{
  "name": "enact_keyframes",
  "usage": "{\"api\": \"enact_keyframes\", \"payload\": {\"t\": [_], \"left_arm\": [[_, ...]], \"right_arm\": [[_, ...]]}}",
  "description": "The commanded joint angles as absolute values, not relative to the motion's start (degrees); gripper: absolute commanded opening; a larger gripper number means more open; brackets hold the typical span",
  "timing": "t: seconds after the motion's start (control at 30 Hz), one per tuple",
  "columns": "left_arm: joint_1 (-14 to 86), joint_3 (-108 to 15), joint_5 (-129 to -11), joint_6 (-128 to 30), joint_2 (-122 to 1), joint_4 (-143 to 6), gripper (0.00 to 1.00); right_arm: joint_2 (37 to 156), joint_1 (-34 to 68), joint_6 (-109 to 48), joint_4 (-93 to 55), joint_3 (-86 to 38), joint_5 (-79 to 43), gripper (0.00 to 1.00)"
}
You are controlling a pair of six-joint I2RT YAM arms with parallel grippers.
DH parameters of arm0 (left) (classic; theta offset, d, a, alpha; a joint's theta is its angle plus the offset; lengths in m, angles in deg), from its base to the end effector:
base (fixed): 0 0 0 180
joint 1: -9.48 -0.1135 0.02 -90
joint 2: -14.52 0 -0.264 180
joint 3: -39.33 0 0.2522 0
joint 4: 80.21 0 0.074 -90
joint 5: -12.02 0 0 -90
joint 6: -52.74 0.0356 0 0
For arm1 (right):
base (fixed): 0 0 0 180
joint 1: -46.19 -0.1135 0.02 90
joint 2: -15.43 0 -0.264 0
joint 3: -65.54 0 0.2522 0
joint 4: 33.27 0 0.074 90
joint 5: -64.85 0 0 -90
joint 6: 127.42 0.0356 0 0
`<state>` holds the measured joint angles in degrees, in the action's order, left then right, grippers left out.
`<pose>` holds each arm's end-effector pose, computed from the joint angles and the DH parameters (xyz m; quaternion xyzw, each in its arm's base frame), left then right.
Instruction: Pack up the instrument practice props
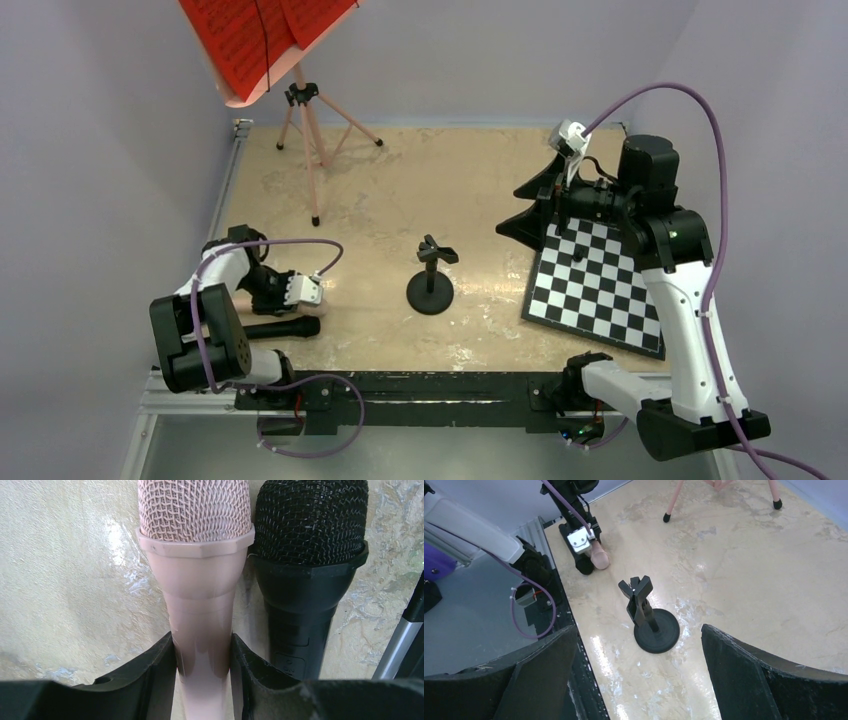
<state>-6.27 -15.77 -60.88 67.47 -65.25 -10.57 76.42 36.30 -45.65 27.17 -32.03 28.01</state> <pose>0.1897 0.0426 0.1603 0.6885 0.7089 -0.1060 0.1105 0.1741 0.0593 0.4561 -0.3591 0.7016 0.3820 0.4825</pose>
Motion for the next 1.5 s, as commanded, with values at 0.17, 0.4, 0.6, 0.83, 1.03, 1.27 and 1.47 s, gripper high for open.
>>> {"api": "enact_keyframes", "payload": {"t": [0.17,0.4,0.6,0.83,1.03,1.27,1.47], "left_arm": [[-11.3,-11.2,-65.0,74.8,-65.1,-9.9,0.03],[-11.9,-8.1,-63.9,73.5,-62.3,-11.5,0.21],[-12.0,-10.8,-65.0,72.6,-59.8,-7.4,0.52],[-12.4,-12.0,-63.5,74.2,-55.2,-0.2,0.58],[-12.4,-17.0,-61.5,71.7,-56.6,0.1,0.58],[-12.4,-22.9,-60.0,72.4,-57.1,5.6,0.58],[-12.1,-23.7,-56.5,77.6,-51.7,14.6,0.59]], "right_arm": [[75.4,36.5,-45.9,26.2,-32.7,28.0,0.99],[75.1,36.4,-45.7,25.7,-31.9,28.1,0.99],[76.5,36.5,-45.3,25.5,-33.5,29.1,0.99],[76.7,36.4,-43.2,22.2,-32.1,30.1,0.99],[76.2,36.5,-42.8,21.9,-31.2,30.7,0.99],[75.3,36.4,-42.4,21.1,-29.6,31.3,0.99],[74.8,36.5,-42.5,21.0,-28.8,31.0,0.99]]}}
